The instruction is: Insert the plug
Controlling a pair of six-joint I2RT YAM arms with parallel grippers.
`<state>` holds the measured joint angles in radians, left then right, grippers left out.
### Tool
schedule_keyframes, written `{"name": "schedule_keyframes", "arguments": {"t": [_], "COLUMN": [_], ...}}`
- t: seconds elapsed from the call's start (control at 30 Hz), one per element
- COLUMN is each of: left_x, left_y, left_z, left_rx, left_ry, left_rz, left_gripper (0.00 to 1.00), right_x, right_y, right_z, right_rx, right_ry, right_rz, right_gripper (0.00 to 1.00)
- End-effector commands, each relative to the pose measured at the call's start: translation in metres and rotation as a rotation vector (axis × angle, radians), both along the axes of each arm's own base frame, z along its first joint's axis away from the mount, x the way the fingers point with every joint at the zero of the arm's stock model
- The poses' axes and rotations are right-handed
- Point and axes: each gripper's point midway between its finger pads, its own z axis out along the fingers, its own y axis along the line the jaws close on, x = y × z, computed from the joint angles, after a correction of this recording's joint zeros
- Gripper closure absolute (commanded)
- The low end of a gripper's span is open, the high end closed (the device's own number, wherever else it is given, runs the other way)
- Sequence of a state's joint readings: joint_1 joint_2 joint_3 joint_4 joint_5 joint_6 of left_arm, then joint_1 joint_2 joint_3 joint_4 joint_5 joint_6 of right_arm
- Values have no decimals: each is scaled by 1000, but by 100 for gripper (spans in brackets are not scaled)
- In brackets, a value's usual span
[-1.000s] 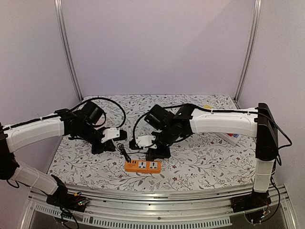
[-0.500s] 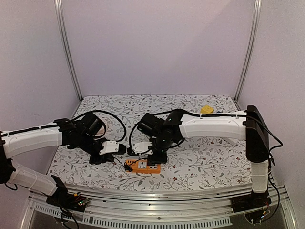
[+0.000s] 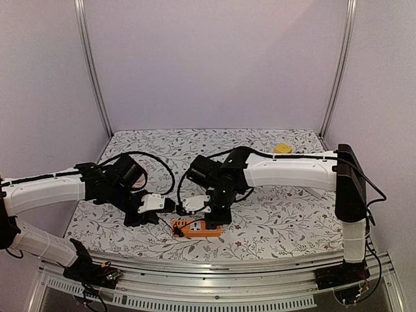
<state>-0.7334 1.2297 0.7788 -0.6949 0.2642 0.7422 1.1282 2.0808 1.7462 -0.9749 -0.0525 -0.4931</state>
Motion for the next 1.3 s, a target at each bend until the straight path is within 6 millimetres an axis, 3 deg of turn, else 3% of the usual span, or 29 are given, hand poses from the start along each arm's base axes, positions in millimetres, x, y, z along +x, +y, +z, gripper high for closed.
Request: {"name": "schedule_keyframes", "arguments": {"t": [0.0, 0.17, 0.3, 0.5, 0.8, 1.07, 1.1, 1.2, 1.27], "left_x": [-10, -12, -11, -16, -22, -31, -31, -33, -34], "left_y": [-12, -11, -10, -11, -8, -11, -11, -13, -15], "left_z": [12, 9, 10, 6, 0, -5, -5, -4, -3], "left_rx": [-48, -36, -32, -27, -20, -26, -25, -30, -36], "left_ry": [41, 40, 34, 37, 63, 110, 111, 123, 132], "left_rz": [-17, -27, -30, -48, -46, -36, -35, -29, -28], "left_gripper": [100, 100, 100, 100, 100, 100, 100, 100, 100], "right_x": [-13, -9, -5, -7, -11, 0, 2, 8, 9], "right_y": [1, 5, -1, -8, -30, -50, -50, -44, -33], "right_z": [18, 6, -12, -22, -72, -97, -96, -81, -66], "right_rx": [42, 29, -27, -46, -159, -268, -271, -243, -193], "right_ry": [23, 4, -5, 18, 44, -42, -58, -89, -93], "right_rz": [6, 41, 55, 53, 31, 5, 5, 3, 2], "right_gripper": [100, 100, 100, 100, 100, 99, 92, 55, 42]}}
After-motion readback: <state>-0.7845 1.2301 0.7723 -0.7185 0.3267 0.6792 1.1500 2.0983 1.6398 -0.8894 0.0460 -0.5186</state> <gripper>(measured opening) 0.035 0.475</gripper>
